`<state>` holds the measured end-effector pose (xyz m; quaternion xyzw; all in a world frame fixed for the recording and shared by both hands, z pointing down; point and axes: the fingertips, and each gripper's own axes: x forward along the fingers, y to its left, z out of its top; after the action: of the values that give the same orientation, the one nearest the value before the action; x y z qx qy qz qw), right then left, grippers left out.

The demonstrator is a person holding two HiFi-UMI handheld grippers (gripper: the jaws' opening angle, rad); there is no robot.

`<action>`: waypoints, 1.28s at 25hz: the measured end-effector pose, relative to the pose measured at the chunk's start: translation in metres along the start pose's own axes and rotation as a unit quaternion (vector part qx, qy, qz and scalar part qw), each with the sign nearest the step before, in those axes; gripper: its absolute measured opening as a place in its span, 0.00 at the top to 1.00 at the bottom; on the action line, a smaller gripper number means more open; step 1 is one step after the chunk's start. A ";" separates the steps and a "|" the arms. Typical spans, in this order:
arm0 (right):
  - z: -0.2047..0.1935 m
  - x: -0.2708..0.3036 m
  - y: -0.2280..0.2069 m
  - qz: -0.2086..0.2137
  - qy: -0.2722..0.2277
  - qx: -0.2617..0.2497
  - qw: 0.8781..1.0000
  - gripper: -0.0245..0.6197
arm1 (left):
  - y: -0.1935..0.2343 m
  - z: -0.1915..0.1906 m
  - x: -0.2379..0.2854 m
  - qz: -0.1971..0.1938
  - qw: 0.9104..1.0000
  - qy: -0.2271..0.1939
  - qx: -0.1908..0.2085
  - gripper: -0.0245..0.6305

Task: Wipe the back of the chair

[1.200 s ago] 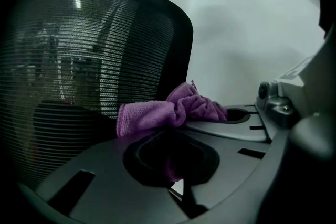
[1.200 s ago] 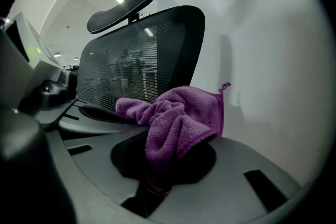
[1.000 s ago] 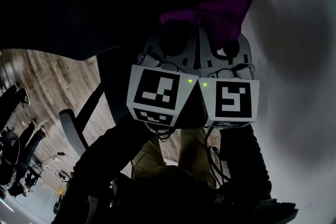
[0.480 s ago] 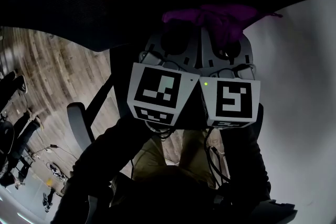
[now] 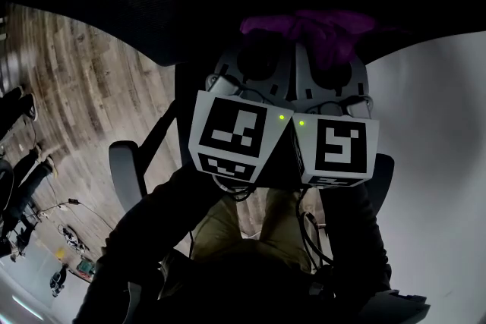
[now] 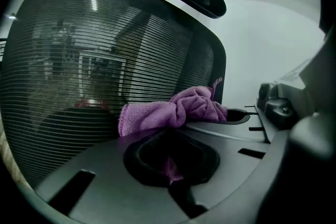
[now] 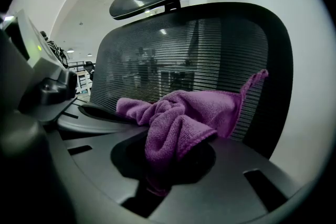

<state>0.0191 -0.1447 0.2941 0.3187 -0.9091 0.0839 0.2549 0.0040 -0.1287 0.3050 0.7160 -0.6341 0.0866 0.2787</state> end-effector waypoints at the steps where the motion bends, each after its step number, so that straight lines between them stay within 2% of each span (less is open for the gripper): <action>1: 0.001 0.004 0.005 0.002 0.001 -0.001 1.000 0.86 | 0.006 0.000 -0.002 0.002 1.000 0.000 -0.001 0.97; 26: 0.019 0.037 0.107 0.056 -0.004 -0.037 0.998 0.86 | 0.092 -0.011 -0.066 0.050 0.998 -0.017 -0.023 0.97; 32: 0.022 0.046 0.130 0.064 -0.002 -0.029 0.998 0.86 | 0.113 -0.015 -0.080 0.062 0.998 -0.016 -0.027 0.97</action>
<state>-0.1015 -0.0749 0.3009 0.2531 -0.9301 0.0733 0.2559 -0.1147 -0.0568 0.3119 0.6689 -0.6836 0.0749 0.2822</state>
